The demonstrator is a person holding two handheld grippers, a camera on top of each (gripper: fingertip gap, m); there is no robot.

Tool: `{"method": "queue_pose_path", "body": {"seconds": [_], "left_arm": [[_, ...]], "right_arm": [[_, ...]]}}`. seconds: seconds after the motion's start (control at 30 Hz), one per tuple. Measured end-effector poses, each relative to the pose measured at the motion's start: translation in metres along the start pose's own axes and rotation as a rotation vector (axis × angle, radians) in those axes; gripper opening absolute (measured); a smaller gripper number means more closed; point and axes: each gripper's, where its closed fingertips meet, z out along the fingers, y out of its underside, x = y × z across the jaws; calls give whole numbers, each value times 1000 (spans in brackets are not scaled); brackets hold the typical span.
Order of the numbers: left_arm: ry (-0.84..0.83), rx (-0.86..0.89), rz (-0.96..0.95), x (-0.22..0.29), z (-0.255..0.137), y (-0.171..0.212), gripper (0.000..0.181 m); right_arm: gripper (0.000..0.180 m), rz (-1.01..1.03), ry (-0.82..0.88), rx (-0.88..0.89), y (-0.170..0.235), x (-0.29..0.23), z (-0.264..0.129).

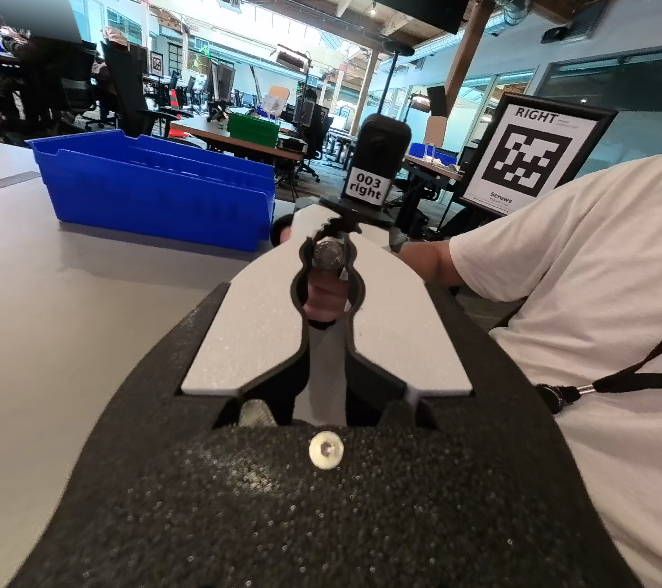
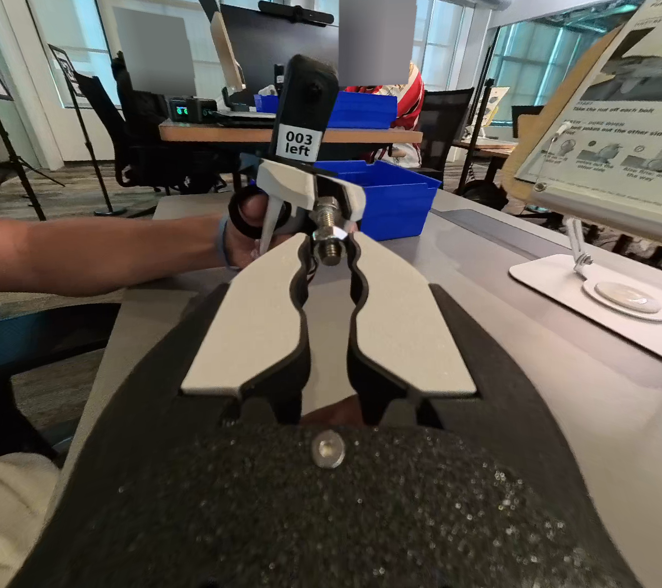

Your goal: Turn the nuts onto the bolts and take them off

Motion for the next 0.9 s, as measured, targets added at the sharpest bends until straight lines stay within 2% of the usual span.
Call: {"method": "queue_pose_path", "body": {"seconds": [0.07, 0.13, 0.17, 0.27, 0.33, 0.4, 0.43, 0.53, 0.6, 0.67, 0.73, 0.83, 0.9], "left_arm": [[-40, 24, 37, -3, 1, -2, 23], [-74, 43, 68, -4, -1, -7, 67], [-117, 29, 77, -7, -4, -10, 78], [-469, 13, 146, -41, -28, -26, 81], [-807, 43, 173, -64, -64, -34, 70], [-1114, 0, 228, -74, -104, -27, 64], [-1188, -25, 257, -73, -114, -22, 64], [-1239, -40, 272, -65, -122, -10, 63], [-1252, -50, 277, -66, -123, -3, 62], [-1234, -71, 245, -71, -119, 4, 62], [-1168, -60, 173, -69, -109, 7, 63], [-1095, -39, 122, -63, -98, 9, 63], [-1089, -37, 125, -62, -98, 8, 62]], "right_arm": [[19, 34, -3, 4, -1, 3, -1], [19, 68, 10, 6, -1, 10, -3], [19, 79, 19, 3, -1, 13, -4], [19, 83, 76, -1, 0, 24, -8], [19, 83, 149, -2, -1, 36, -13], [19, 43, 254, -11, -7, 52, -22], [19, 9, 318, -8, -17, 62, -29], [19, -122, 622, 8, -70, 112, -75], [19, -112, 803, -1, -102, 155, -119], [19, -93, 960, -47, -113, 207, -165], [18, -100, 1117, -198, -93, 265, -209], [19, 144, 1070, -430, -14, 322, -234], [19, 216, 1038, -544, 35, 341, -241]]}}
